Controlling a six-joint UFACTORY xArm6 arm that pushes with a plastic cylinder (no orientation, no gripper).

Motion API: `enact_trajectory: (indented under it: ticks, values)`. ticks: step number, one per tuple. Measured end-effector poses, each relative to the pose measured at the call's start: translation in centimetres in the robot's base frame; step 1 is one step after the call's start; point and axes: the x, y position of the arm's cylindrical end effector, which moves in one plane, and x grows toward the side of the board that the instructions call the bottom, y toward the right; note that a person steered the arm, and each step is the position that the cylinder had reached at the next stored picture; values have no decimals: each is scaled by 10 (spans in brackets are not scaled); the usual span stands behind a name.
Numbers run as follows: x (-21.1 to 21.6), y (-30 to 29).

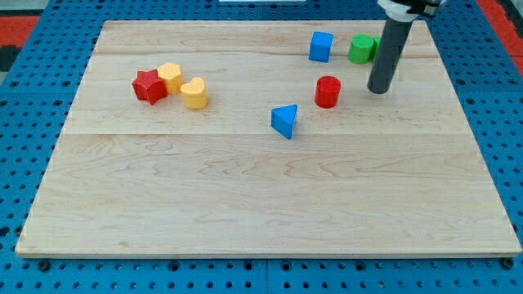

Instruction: Move the red circle to the left of the blue cube

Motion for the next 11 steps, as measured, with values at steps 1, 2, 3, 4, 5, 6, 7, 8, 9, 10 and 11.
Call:
enact_trajectory:
  ticks: [1,2,3,4,5,6,7,8,9,10,11]
  values:
    - [0,-112]
    - [24,-137]
    - [51,-160]
    - [22,-207]
    - [-11,-212]
    - [-13,-208]
    - [-32,-207]
    - [-46,-195]
    - [-73,-193]
    - [-91,-189]
    - [-93,-175]
